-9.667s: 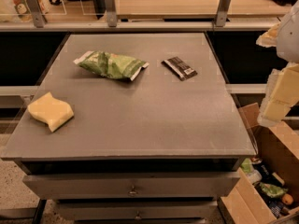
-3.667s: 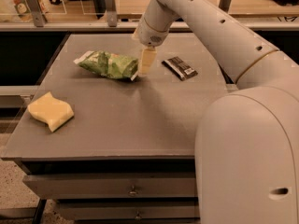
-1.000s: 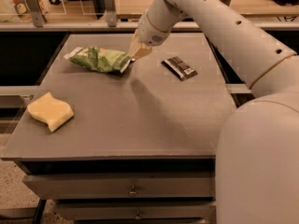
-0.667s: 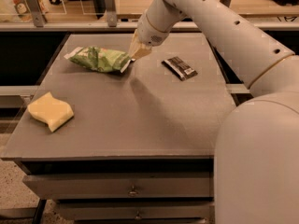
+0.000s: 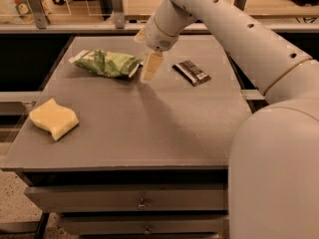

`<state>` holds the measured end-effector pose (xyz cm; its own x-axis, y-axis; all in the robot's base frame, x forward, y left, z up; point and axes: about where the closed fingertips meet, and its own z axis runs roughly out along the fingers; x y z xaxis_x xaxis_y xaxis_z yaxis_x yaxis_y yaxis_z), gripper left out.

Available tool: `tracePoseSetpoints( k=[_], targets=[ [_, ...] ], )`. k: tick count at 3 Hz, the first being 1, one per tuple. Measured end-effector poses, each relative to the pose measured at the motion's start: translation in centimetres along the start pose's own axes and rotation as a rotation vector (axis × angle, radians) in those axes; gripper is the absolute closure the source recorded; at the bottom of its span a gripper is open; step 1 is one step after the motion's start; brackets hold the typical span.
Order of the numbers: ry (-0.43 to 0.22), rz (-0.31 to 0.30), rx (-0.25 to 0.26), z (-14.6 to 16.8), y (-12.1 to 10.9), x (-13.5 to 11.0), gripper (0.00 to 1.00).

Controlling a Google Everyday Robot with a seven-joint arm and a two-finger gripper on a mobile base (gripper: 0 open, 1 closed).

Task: Pick green jalapeno chip bag

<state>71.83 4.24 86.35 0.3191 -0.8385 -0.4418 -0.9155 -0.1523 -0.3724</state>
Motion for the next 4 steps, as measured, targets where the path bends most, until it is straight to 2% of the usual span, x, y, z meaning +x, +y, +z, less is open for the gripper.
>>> tracePoseSetpoints(
  k=[1,2,3,4],
  targets=[
    [-0.007,0.004,-0.003,0.1,0.2,-0.2,0.0],
    [-0.022,0.005,-0.002,0.0,0.2,-0.7,0.16],
    [-0.036,0.003,0.002,-0.2,0.1,-1.3,0.4],
    [-0.053,0.003,-0.006,0.3,0.4,-1.9,0.46]
  ],
)
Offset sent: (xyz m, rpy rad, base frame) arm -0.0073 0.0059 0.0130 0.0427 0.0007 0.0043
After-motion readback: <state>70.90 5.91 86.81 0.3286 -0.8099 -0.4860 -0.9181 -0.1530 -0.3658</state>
